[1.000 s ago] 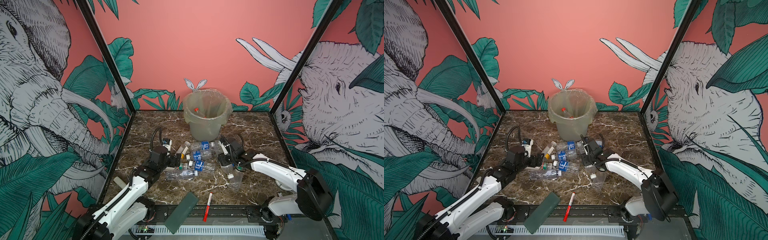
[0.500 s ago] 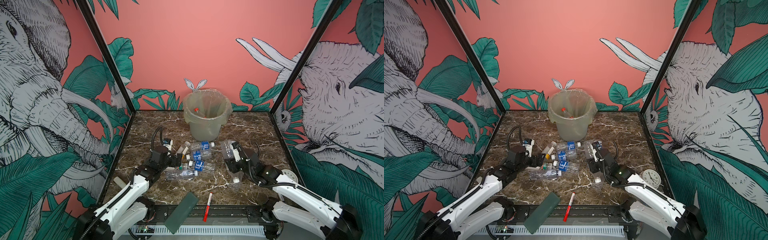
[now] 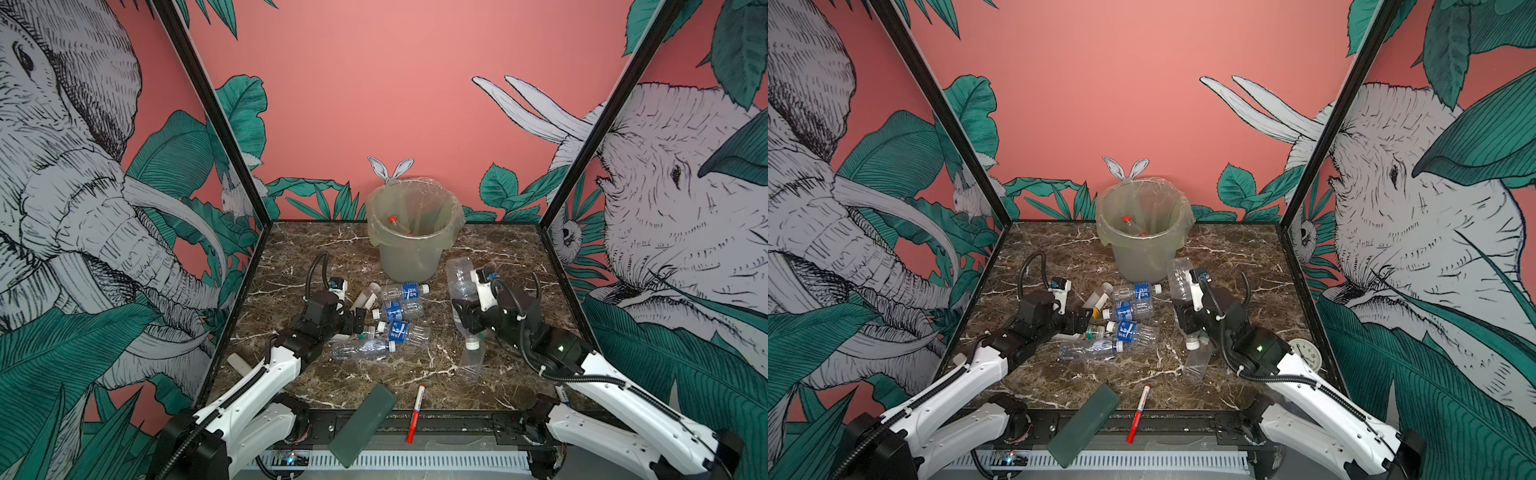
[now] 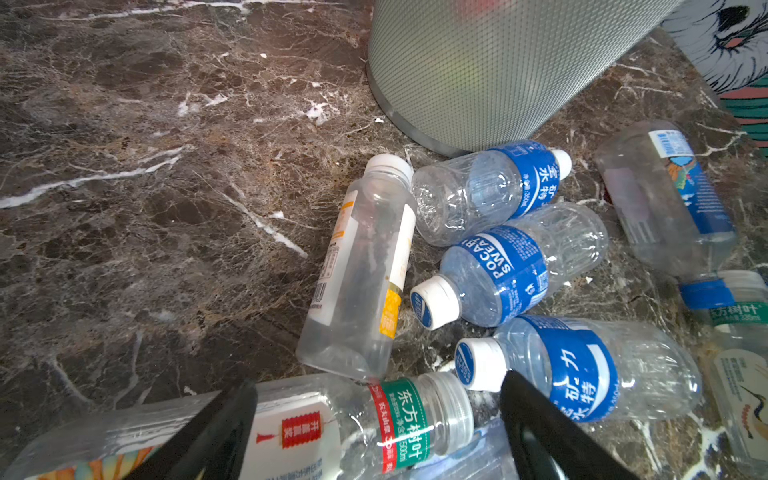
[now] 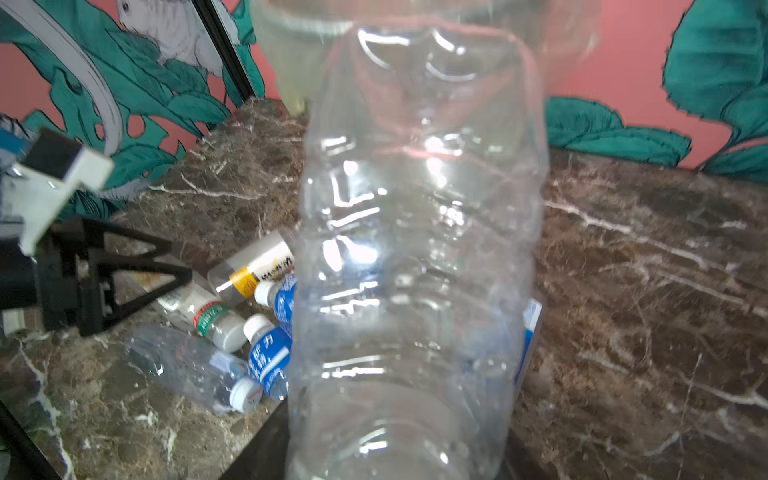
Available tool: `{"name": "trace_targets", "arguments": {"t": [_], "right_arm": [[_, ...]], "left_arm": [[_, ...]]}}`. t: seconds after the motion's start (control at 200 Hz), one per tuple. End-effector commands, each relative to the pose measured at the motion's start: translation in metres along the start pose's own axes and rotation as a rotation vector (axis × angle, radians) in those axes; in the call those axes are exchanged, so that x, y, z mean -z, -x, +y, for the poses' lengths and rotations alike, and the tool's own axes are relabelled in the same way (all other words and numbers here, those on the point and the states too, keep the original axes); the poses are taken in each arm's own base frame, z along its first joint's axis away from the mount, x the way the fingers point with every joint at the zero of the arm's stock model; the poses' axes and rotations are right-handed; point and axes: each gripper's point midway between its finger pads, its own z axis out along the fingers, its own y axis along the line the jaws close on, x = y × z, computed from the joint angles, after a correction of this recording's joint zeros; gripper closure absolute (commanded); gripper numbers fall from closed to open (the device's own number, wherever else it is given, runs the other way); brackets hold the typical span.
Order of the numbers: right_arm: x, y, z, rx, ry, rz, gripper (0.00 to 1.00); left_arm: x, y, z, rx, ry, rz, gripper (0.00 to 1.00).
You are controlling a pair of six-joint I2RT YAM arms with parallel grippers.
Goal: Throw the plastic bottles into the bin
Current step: 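Lift the clear bottle with the right gripper and carry it over the bin, then release the clear bottle into the bin and lower the right gripper back toward the pile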
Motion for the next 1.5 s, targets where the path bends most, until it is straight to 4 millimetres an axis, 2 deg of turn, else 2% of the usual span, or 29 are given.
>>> {"name": "trace_targets", "arguments": {"t": [0.0, 0.035, 0.065, 0.105, 0.135, 0.17, 0.205, 0.215, 0.25, 0.28, 0.295, 0.305, 0.34, 0.42, 0.545, 0.57, 0.615, 0.63, 0.665, 0.77, 0.82, 0.83, 0.845, 0.955, 1.09, 1.32, 1.36, 1.38, 1.495], "right_arm": [[0.0, 0.074, 0.016, 0.05, 0.005, -0.082, 0.44], [-0.005, 0.097, 0.021, 0.064, 0.008, -0.092, 0.44], [-0.004, 0.128, 0.028, 0.069, 0.019, -0.132, 0.44], [-0.021, 0.152, 0.035, 0.088, 0.022, -0.138, 0.44], [-0.029, 0.177, 0.038, 0.099, 0.019, -0.167, 0.43], [-0.045, 0.2, 0.035, 0.106, -0.005, -0.183, 0.39], [-0.056, 0.226, 0.029, 0.099, -0.026, -0.207, 0.33], [-0.068, 0.227, 0.028, 0.099, -0.034, -0.195, 0.31], [-0.086, 0.244, 0.018, 0.085, -0.058, -0.197, 0.25], [-0.098, 0.257, 0.01, 0.073, -0.076, -0.199, 0.13], [-0.096, 0.267, 0.007, 0.065, -0.081, -0.216, 0.05], [-0.102, 0.267, 0.005, 0.063, -0.089, -0.205, 0.02], [-0.111, 0.274, -0.005, 0.051, -0.13, -0.199, 0.01], [-0.11, 0.284, -0.016, 0.054, -0.186, -0.217, 0.01], [-0.091, 0.285, -0.019, 0.063, -0.209, -0.22, 0.01], [-0.09, 0.284, -0.017, 0.067, -0.2, -0.229, 0.01], [-0.076, 0.29, -0.011, 0.07, -0.162, -0.295, 0.01], [-0.078, 0.285, -0.01, 0.072, -0.152, -0.297, 0.01], [-0.067, 0.282, -0.009, 0.069, -0.14, -0.326, 0.01], [-0.053, 0.264, -0.014, 0.06, -0.148, -0.299, 0.01], [-0.057, 0.25, -0.015, 0.062, -0.145, -0.278, 0.01], [-0.046, 0.253, -0.015, 0.058, -0.143, -0.295, 0.01], [-0.041, 0.253, -0.016, 0.056, -0.145, -0.303, 0.01], [-0.036, 0.228, -0.022, 0.054, -0.155, -0.271, 0.01], [-0.029, 0.198, -0.028, 0.042, -0.164, -0.241, 0.01], [-0.028, 0.128, -0.041, 0.04, -0.183, -0.15, 0.01], [-0.024, 0.121, -0.042, 0.04, -0.184, -0.143, 0.01], [-0.029, 0.105, -0.044, 0.044, -0.188, -0.111, 0.01], [-0.028, 0.073, -0.047, 0.04, -0.184, -0.05, 0.01]], "left_arm": [[-0.001, 0.0, 0.001, 0.002, 0.001, -0.009, 0.07], [-0.001, -0.001, 0.002, 0.0, 0.003, -0.007, 0.07], [-0.002, -0.002, 0.002, -0.002, 0.003, -0.007, 0.07], [-0.002, -0.005, 0.003, -0.002, 0.004, -0.003, 0.07], [-0.003, -0.005, 0.003, -0.002, 0.002, -0.003, 0.07], [-0.003, -0.005, 0.003, 0.001, 0.001, -0.006, 0.07], [-0.004, -0.006, 0.003, 0.005, -0.001, -0.004, 0.07], [-0.004, -0.006, 0.003, 0.006, -0.001, -0.004, 0.07], [-0.004, -0.006, 0.002, 0.008, -0.005, -0.003, 0.07], [-0.003, -0.005, 0.001, 0.01, -0.009, -0.003, 0.07], [-0.002, -0.005, 0.001, 0.012, -0.008, -0.003, 0.07], [-0.002, -0.004, 0.001, 0.012, -0.009, -0.004, 0.07], [0.002, -0.003, 0.001, 0.01, -0.009, -0.005, 0.07], [0.01, -0.003, 0.002, 0.007, -0.002, -0.02, 0.07], [0.02, -0.009, 0.006, 0.005, 0.003, -0.029, 0.07], [0.022, -0.01, 0.006, 0.003, 0.003, -0.031, 0.07], [0.023, -0.012, 0.007, 0.001, 0.002, -0.036, 0.07], [0.024, -0.013, 0.007, 0.0, 0.003, -0.038, 0.07], [0.025, -0.014, 0.008, -0.003, 0.003, -0.042, 0.07], [0.026, -0.016, 0.01, -0.012, 0.017, -0.034, 0.06], [0.025, -0.017, 0.011, -0.013, 0.021, -0.026, 0.06], [0.024, -0.018, 0.012, -0.011, 0.023, -0.023, 0.06], [0.025, -0.017, 0.012, -0.011, 0.023, -0.024, 0.06], [0.025, -0.016, 0.012, -0.004, 0.032, -0.021, 0.01], [0.029, -0.013, 0.015, 0.004, 0.054, -0.021, 0.0], [0.034, -0.013, 0.015, 0.008, 0.056, -0.016, 0.0], [0.034, -0.014, 0.015, 0.011, 0.052, -0.012, 0.0], [0.034, -0.014, 0.015, 0.011, 0.052, -0.01, 0.0], [0.034, -0.016, 0.014, 0.015, 0.048, -0.002, 0.01]]}}
